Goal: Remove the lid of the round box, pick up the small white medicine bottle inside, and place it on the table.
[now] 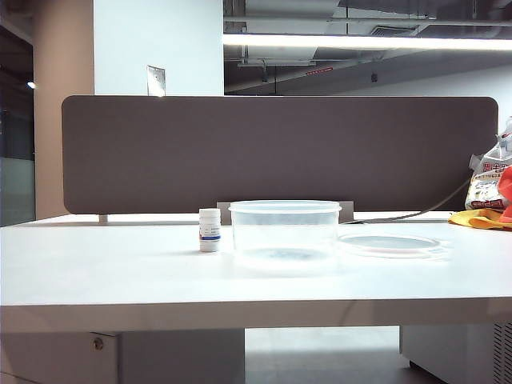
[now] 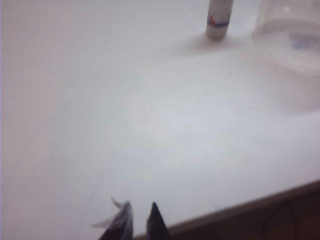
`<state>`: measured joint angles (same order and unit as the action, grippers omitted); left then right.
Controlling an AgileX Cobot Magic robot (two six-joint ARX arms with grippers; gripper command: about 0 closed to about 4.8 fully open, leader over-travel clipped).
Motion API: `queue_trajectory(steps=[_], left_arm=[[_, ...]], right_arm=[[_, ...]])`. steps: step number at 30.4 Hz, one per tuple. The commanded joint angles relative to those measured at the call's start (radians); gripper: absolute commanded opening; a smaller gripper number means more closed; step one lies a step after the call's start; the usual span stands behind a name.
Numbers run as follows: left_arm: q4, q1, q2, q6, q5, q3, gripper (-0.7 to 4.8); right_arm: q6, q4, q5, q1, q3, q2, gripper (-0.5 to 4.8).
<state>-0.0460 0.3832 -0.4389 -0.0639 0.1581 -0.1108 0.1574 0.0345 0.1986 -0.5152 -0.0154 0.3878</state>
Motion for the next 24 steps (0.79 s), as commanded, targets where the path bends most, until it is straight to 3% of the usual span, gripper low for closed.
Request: queue_trajectory(steps=[1,12,13,16,20,24], left_arm=[[0.044,-0.001,0.001,0.004,-0.001,-0.003,0.53],[0.04,-0.001,0.004,0.005,-0.002,-0.003,0.52],[0.04,-0.011,0.014,0.039,0.047,-0.003,0.46],[0.037,-0.093,0.063,0.148,0.144,-0.003,0.48],[0.019,-0.251,0.219,0.15,0.183,-0.003,0.49],[0.025,-0.287,0.308,0.149,0.216,-0.003,0.49]], right_arm=[[0.0,-0.016,0.002,-0.001,-0.003,-0.001,0.0],[0.0,-0.016,0.002,-0.001,-0.003,-0.001,0.0],[0.0,-0.016,0.002,-0.001,-0.003,-0.001,0.0],[0.0,-0.016,0.004,-0.002,-0.003,-0.001,0.0],[0.0,-0.015,0.006,-0.002,-0.003,-0.001,0.0],[0.0,-0.015,0.008,-0.001,-0.003,-0.001,0.0]])
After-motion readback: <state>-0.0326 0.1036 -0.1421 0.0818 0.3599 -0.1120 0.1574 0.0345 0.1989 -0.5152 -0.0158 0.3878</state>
